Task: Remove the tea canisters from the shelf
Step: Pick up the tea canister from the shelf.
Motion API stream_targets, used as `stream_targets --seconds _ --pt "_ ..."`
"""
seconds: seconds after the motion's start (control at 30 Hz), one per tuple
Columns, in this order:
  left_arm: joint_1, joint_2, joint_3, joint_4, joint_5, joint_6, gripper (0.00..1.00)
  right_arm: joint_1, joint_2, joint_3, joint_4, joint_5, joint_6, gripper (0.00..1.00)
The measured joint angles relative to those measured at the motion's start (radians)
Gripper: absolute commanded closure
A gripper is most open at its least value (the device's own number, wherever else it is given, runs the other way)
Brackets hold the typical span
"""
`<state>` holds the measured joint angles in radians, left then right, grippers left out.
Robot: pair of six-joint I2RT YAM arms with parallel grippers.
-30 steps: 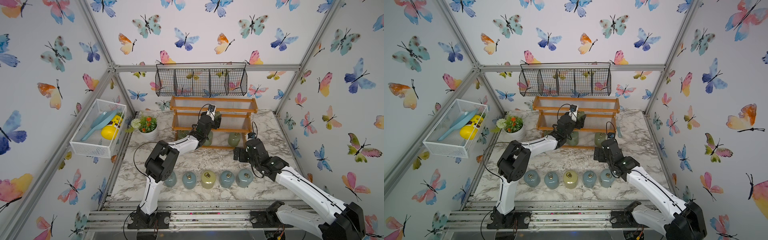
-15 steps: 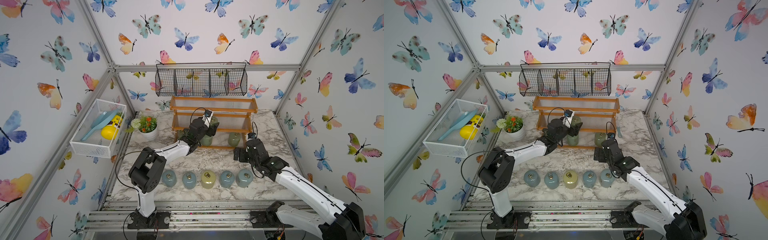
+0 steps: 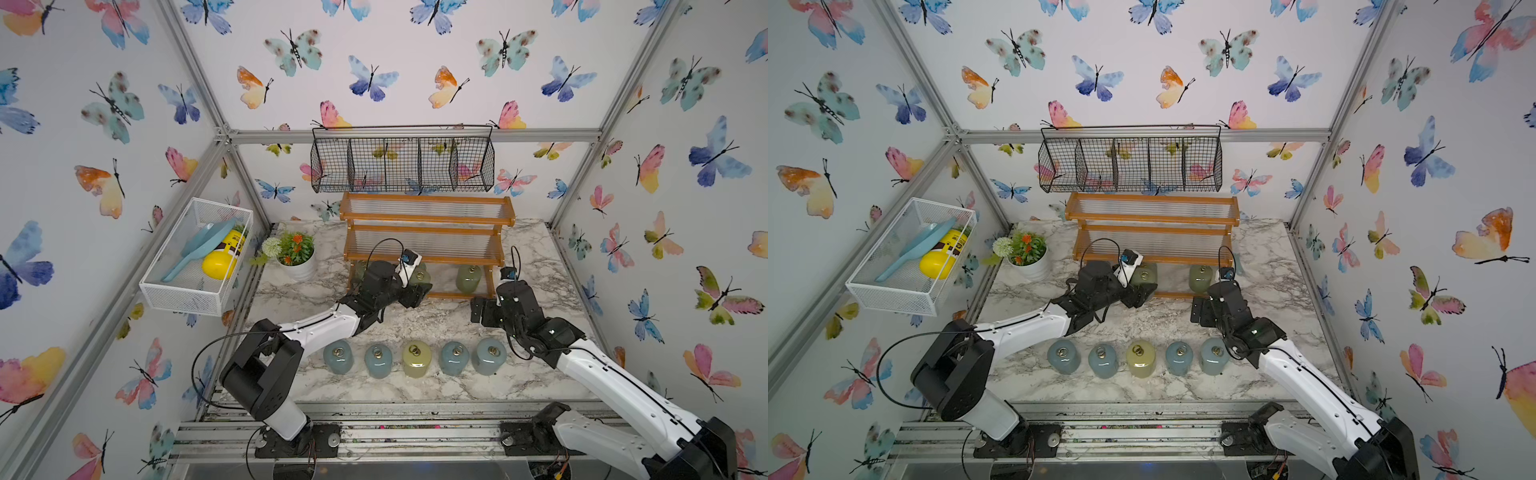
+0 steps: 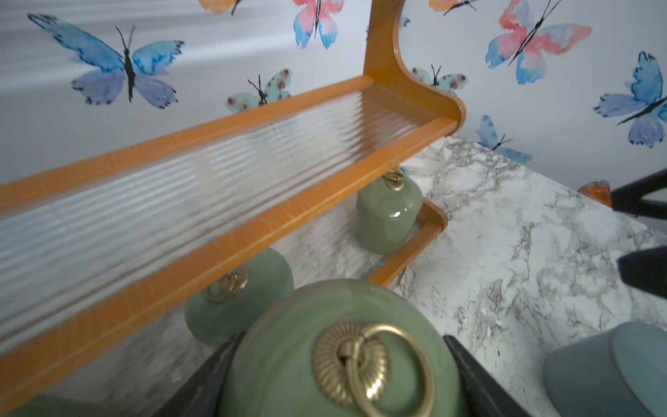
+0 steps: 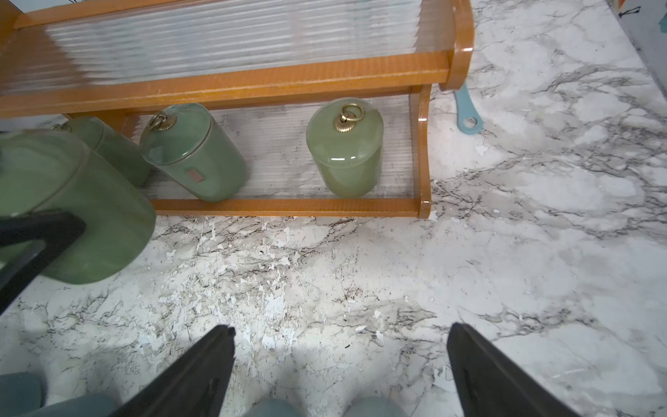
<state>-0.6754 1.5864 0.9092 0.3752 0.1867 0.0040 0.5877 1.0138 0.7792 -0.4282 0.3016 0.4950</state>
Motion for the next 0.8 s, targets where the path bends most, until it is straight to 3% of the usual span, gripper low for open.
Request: stream_targets --seconds 0.27,0.8 --pt "0.0 -0.001 -0.095 -0.03 0.071 -0.012 0.3 0.0 -0.03 -0.018 -0.009 0.0 0.0 0.02" --pt "0.0 0.128 -0.071 -0.037 0.185 0.012 0.27 0.0 -0.085 -0.042 -0.048 0.012 0.002 0.02"
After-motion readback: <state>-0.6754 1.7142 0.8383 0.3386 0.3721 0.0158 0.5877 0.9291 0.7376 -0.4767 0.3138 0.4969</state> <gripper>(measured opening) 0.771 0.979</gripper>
